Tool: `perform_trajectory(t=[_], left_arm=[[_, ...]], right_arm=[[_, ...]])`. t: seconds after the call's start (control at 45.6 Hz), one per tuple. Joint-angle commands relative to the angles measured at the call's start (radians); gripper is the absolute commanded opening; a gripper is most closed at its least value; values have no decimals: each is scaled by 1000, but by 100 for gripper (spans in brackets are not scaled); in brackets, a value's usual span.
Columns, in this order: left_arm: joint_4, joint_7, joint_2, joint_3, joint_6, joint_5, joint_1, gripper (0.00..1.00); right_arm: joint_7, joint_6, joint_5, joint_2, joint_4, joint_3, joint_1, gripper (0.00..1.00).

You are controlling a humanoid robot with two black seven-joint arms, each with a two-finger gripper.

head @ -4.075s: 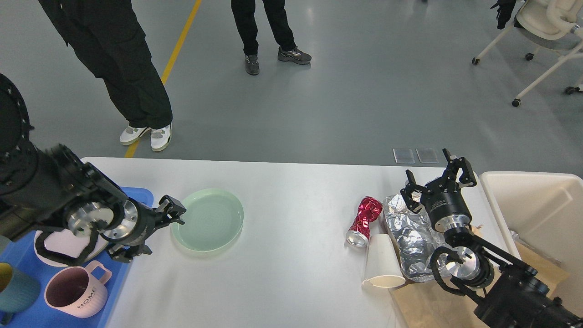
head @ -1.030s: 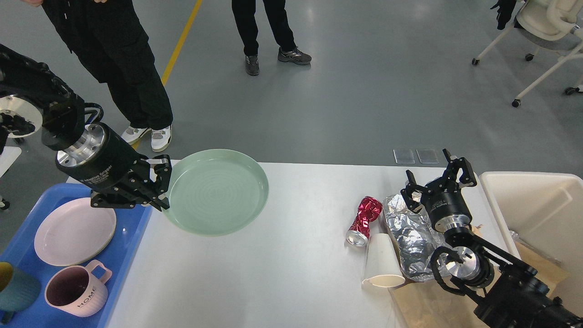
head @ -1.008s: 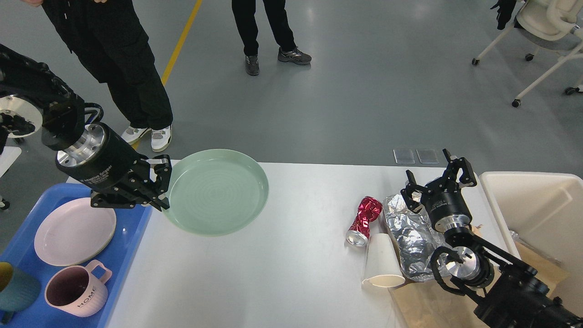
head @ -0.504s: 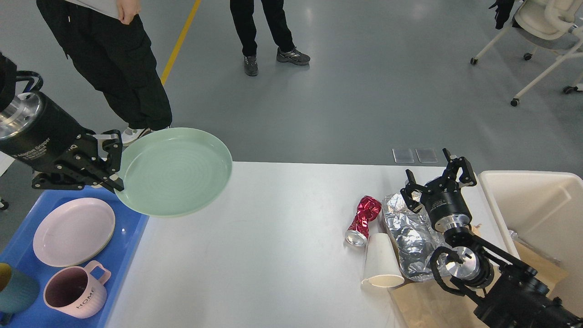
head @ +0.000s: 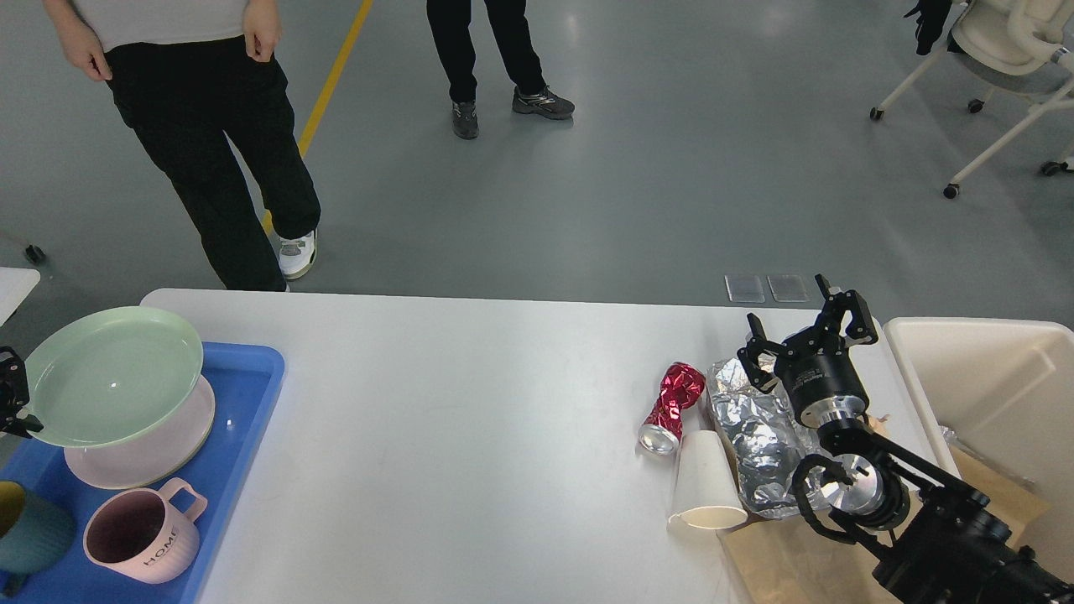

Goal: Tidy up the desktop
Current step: 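Lift the pale green bowl and place it on the pink plate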

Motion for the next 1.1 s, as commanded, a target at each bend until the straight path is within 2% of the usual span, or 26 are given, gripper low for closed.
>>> perform_trajectory(t=[0.0,0.131,0.241,0.307,0.394,0.635,0.942,1.008,1.073], left_arm=[[159,81,22,-170,9,-1,192,0],[290,209,8,-396,65,-2,368,0],[307,264,-17,-500,182,-1,442,0],[307,267,-49,-503,283,-1,445,0],[305,267,-83,-503,346,1,445,0],[305,266,-115,-514,345,-1,443,0],[302,263,-118,-506,299,2,456,0],[304,258,-116,-508,300,2,456,4],[304,255,-118,-508,319,2,456,17]], right_arm=[[0,0,0,0,0,0,0,100],[0,0,0,0,0,0,0,100],[0,0,0,0,0,0,0,100],[0,0,0,0,-1,0,0,100],[0,0,0,1,-1,0,0,100],[0,0,0,0,0,0,0,100],[0,0,0,0,0,0,0,100],[0,0,0,0,-1,0,0,100],[0,0,0,0,-1,0,0,100]])
